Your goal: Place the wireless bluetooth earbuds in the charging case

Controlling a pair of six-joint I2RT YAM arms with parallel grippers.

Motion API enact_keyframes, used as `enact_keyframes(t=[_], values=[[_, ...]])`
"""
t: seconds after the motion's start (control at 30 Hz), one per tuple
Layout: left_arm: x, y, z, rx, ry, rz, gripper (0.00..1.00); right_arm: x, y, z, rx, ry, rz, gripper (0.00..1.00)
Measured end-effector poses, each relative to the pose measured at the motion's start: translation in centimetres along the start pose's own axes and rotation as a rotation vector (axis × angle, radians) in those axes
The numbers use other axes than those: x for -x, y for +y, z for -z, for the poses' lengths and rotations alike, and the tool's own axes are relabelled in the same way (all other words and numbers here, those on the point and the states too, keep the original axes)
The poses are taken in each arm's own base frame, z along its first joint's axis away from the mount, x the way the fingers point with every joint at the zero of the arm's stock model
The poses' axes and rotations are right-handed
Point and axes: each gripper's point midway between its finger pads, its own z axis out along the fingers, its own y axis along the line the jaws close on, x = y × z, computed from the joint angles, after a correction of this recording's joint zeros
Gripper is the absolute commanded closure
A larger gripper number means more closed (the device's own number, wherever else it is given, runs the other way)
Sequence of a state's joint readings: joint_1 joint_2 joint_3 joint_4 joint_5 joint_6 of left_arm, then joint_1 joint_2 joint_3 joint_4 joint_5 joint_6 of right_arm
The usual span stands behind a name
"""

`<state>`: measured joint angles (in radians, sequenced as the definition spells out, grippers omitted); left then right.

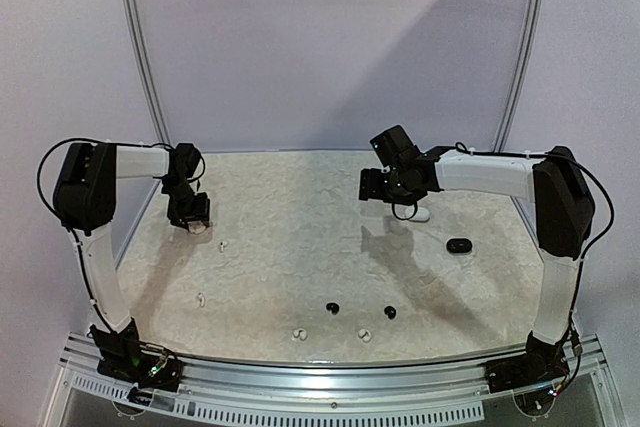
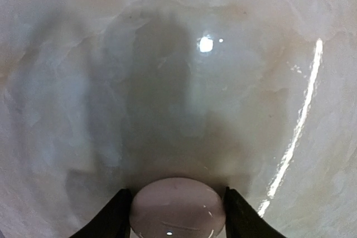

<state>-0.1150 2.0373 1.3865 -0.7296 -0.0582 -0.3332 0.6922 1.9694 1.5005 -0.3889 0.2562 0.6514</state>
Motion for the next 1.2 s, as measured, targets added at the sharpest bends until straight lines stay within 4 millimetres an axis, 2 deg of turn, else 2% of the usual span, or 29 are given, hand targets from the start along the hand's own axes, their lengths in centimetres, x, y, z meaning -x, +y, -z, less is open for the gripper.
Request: enact_keyframes(t=[0.2,0.27,0.4,0.5,0.63,0.73,0.83,0.9,0.97,1.0,1.03,1.13,1.2], values=[[0.0,0.0,0.0,-0.002,0.001,-0.001,0.88,0.0,-0.1,0.0,-0.003,0.000,0.001,0.17],[0.0,-0.1,0.0,-0.007,0.003,-0.006,0.98,0.0,-0.1,0.0,-0.005,0.000,0.002,0.17],[-0.1,-0.4,0.6,-0.024,0.009,-0.041,1.00,0.1,0.0,0.1,-0.006,0.000,0.015,0.15],[1.0,-1.1,2.7,-0.048,-0.035,-0.110,1.00,1.0,0.7,0.7,0.019,-0.014,0.037,0.15],[3.7,-3.8,8.9,-0.110,-0.215,-0.308,1.00,2.5,3.2,2.4,0.134,-0.031,0.068,0.22],[4.6,-7.1,15.7,-0.171,-0.420,-0.507,1.00,4.0,6.1,4.4,0.281,-0.049,0.080,0.31],[3.8,-10.7,23.3,-0.249,-0.693,-0.730,1.00,5.8,9.7,7.1,0.461,-0.082,0.072,0.34],[1.9,-12.6,26.9,-0.291,-0.856,-0.863,1.00,6.8,12.0,8.8,0.574,-0.106,0.072,0.33],[-0.3,-14.1,28.7,-0.324,-0.969,-0.972,1.00,7.3,14.1,10.5,0.659,-0.125,0.087,0.33],[-1.4,-14.9,29.2,-0.338,-1.012,-1.023,1.00,7.8,15.0,11.4,0.696,-0.137,0.096,0.33],[-2.3,-15.8,29.5,-0.353,-1.047,-1.071,1.00,7.6,16.7,12.7,0.748,-0.142,0.118,0.32],[-4.5,-18.0,29.2,-0.385,-1.101,-1.183,1.00,7.4,20.9,16.6,0.885,-0.177,0.191,0.32],[-5.3,-18.9,29.0,-0.395,-1.121,-1.229,1.00,7.1,22.9,18.4,0.950,-0.199,0.232,0.34]])
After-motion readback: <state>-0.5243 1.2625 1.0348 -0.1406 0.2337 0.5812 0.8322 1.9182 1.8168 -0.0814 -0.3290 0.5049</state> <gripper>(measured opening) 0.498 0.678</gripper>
